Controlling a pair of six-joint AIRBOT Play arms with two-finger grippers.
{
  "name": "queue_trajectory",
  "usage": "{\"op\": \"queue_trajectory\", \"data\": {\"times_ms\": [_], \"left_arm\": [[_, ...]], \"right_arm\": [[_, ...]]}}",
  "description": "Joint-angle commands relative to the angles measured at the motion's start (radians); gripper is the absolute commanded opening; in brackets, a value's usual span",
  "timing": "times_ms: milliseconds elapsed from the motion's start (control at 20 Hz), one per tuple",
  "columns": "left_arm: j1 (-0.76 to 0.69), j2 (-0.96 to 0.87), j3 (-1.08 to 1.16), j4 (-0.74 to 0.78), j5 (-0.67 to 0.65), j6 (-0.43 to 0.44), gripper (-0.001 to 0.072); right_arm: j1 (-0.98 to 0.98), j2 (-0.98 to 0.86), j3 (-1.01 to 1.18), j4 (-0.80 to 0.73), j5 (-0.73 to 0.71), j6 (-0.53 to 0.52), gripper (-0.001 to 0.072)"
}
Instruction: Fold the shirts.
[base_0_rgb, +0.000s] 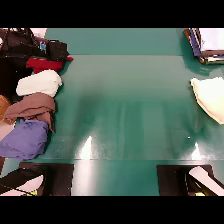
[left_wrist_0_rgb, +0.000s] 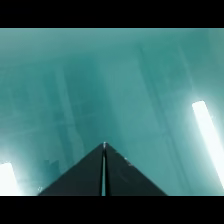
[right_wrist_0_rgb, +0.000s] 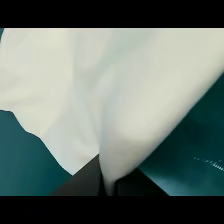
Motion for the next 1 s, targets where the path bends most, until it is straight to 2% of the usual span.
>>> {"op": "queue_trajectory", "data": {"times_ms": [0,50,100,150,200,300,350,450,550,650,950], "left_arm": [[-0.001,-0.001,0.000,0.000,-0.001,0.000,0.0023],[0.000,-0.001,0.000,0.000,-0.005,0.000,0.0023],[0.000,-0.001,0.000,0.000,-0.009,0.000,0.0023],[0.000,-0.001,0.000,0.000,-0.011,0.001,0.0023],[0.000,-0.001,0.000,0.000,-0.015,0.011,0.0023],[0.000,-0.001,0.000,0.001,-0.034,0.039,0.0023],[0.000,-0.001,0.000,0.001,-0.038,0.039,0.0023],[0.000,-0.001,0.000,0.000,-0.037,0.038,0.0023],[0.000,-0.001,0.000,0.000,-0.029,0.038,0.0024],[0.000,-0.001,0.000,0.000,-0.028,0.034,0.0024],[0.000,-0.001,0.000,-0.001,0.023,0.034,0.0024]], "right_arm": [[-0.060,0.064,-0.086,-0.010,-0.008,0.022,0.0013],[-0.060,0.078,-0.094,-0.037,-0.004,0.022,0.0014],[-0.060,0.088,-0.093,-0.082,0.010,0.020,0.0115],[-0.062,0.095,-0.080,-0.161,0.032,0.019,0.0398],[-0.072,0.103,-0.058,-0.272,0.075,0.019,0.0560],[-0.108,0.114,0.014,-0.465,0.178,0.025,0.0563],[-0.135,0.123,0.056,-0.489,0.214,0.036,0.0559],[-0.153,0.155,0.124,-0.401,0.227,0.035,0.0555],[-0.077,0.194,0.161,-0.222,0.213,0.034,0.0555],[0.088,0.220,0.179,-0.103,0.215,0.034,0.0555],[0.708,0.208,0.180,-0.105,0.157,0.033,0.0554]]}}
